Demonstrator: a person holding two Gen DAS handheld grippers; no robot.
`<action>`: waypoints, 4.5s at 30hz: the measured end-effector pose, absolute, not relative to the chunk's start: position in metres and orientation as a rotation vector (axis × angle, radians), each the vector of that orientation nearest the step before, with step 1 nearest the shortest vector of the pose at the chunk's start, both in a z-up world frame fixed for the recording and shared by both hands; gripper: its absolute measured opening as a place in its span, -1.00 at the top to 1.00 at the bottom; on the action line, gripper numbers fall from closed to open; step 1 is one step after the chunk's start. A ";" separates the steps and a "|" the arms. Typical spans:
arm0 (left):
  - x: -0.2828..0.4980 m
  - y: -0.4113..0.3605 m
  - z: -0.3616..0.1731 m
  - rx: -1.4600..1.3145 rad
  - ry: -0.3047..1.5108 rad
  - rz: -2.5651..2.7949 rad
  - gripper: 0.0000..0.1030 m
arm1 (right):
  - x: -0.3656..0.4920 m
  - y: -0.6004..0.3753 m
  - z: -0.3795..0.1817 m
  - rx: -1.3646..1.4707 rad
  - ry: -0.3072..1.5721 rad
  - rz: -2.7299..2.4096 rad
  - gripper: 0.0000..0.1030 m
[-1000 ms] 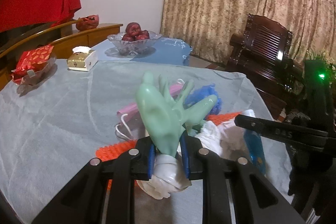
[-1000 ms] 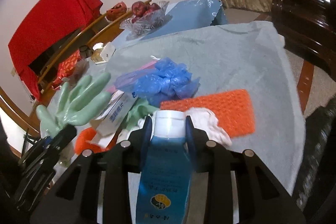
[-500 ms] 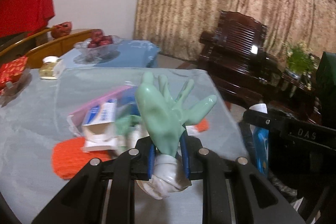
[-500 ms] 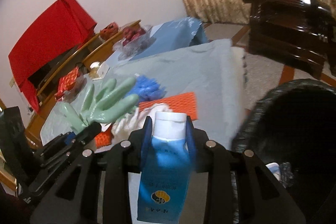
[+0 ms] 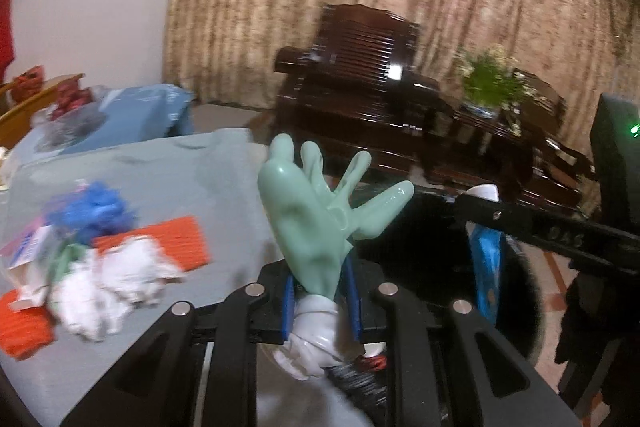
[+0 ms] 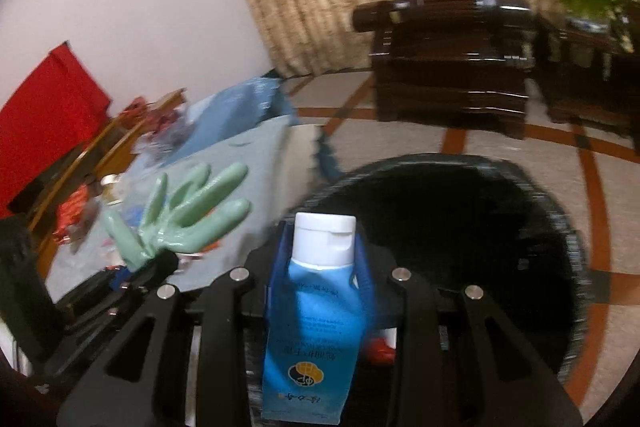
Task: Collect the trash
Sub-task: 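Carry glove and bottle over the black bin and open both tools, then move both open tools back toward the orange mesh sleeves on the table, then grasp the orange mesh sleeve with the left tool while the right grasps the white tissue, then carry mesh sleeve and tissue over the black bin and open both tools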
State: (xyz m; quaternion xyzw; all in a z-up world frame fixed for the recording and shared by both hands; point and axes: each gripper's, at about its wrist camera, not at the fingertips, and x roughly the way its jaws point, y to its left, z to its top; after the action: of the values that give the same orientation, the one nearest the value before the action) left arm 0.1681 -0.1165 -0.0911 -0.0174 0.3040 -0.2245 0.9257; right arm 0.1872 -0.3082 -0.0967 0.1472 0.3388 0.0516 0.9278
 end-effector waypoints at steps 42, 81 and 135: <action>0.124 -0.011 -0.072 0.014 0.520 -0.231 -0.70 | 0.168 -0.239 -0.091 0.159 0.575 0.114 -0.89; 0.152 0.193 -0.170 -0.185 0.779 0.182 -0.38 | 0.242 -0.027 -0.163 -0.106 0.665 0.343 -0.89; 0.085 0.127 -0.088 -0.137 0.650 -0.014 0.53 | 0.205 -0.062 -0.100 -0.013 0.662 0.480 0.73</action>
State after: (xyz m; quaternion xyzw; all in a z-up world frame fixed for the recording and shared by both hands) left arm 0.0847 0.1270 -0.0882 -0.0673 0.3191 -0.0069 0.9453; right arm 0.2048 -0.0618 -0.0999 -0.0061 0.3219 0.2335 0.9175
